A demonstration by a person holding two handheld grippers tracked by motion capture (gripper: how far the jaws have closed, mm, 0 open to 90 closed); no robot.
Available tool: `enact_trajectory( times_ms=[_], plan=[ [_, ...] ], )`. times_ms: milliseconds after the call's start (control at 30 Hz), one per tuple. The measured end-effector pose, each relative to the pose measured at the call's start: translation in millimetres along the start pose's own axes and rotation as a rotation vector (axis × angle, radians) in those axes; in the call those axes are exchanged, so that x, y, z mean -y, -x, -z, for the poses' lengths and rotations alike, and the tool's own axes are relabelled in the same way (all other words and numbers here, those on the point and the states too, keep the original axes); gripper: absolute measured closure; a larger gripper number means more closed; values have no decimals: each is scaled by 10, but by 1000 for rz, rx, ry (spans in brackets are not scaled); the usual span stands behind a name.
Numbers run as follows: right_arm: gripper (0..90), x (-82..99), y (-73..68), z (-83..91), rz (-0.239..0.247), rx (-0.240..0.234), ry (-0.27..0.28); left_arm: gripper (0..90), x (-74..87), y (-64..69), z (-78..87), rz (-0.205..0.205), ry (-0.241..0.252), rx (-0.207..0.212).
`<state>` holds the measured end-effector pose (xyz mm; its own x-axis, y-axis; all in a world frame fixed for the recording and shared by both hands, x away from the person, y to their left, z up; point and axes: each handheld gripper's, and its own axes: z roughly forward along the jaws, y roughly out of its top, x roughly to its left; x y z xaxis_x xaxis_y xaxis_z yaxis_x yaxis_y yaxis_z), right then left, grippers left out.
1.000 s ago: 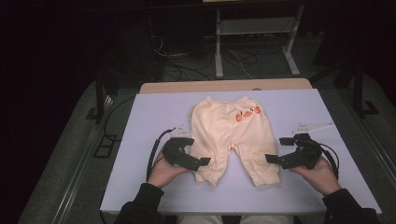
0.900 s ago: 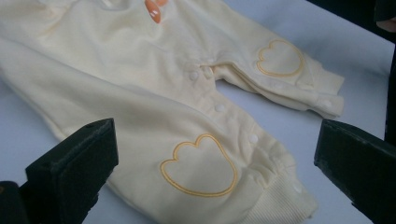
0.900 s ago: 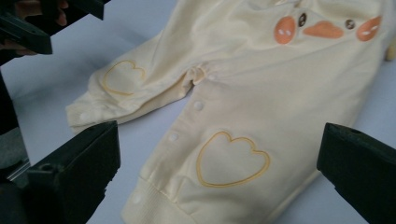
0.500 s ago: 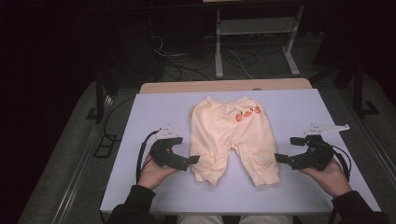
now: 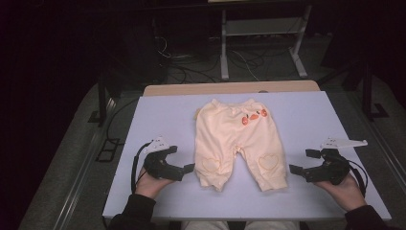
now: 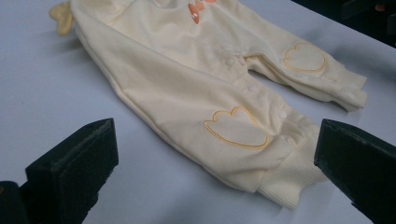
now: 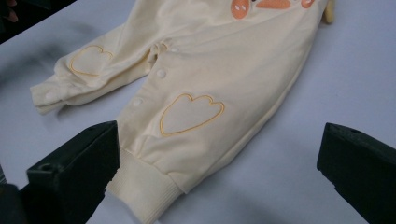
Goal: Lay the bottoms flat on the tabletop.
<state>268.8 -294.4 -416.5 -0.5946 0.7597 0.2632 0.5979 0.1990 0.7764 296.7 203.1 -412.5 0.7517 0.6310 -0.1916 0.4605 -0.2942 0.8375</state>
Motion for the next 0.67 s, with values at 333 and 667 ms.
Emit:
enact_trajectory(
  times_ms=[333,667],
  plan=[
    [0,146,7,27,27,27,29,0,119,-17,50,-22,35,-15],
    [0,199,-10,-20,63,33,24,0,202,-28,29,-49,5,-27]
  ],
)
